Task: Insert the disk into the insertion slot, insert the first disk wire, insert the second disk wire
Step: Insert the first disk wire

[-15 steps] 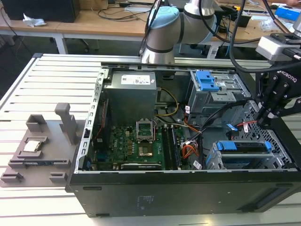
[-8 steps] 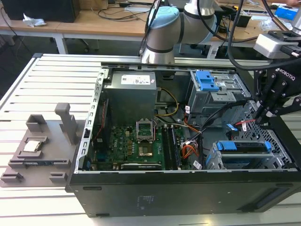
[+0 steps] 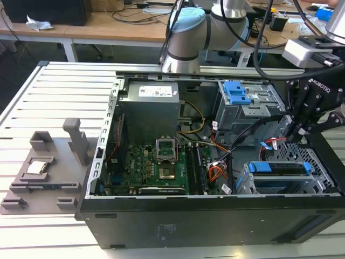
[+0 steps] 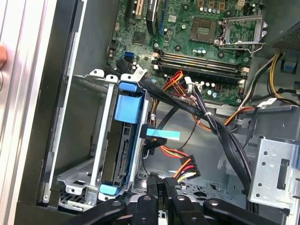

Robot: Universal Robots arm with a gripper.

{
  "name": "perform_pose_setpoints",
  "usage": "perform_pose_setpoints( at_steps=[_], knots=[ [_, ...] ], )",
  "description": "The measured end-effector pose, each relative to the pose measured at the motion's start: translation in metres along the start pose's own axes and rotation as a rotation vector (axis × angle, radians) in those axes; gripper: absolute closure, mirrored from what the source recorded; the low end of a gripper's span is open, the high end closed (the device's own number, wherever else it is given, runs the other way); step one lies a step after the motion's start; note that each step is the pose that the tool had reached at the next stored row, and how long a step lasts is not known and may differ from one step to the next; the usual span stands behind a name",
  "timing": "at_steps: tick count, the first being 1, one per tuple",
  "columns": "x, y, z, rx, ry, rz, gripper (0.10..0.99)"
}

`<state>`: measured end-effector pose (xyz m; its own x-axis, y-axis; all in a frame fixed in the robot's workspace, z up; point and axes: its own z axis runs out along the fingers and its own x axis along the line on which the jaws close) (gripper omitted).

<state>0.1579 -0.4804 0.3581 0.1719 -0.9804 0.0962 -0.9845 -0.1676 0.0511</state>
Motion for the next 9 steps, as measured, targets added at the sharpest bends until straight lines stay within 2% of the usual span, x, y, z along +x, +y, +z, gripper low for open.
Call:
perform_pose_setpoints(
  at_steps=[3, 6, 9],
  knots=[
    [0.0052, 0.0039, 0.0019, 0.0, -0.0012, 0.0, 0.906],
    [0.0169, 0.0085, 0.0042, 0.001, -0.0028, 0.0, 0.906],
    [0.0172, 0.0087, 0.0044, -0.003, -0.0048, 0.04, 0.906]
  ],
)
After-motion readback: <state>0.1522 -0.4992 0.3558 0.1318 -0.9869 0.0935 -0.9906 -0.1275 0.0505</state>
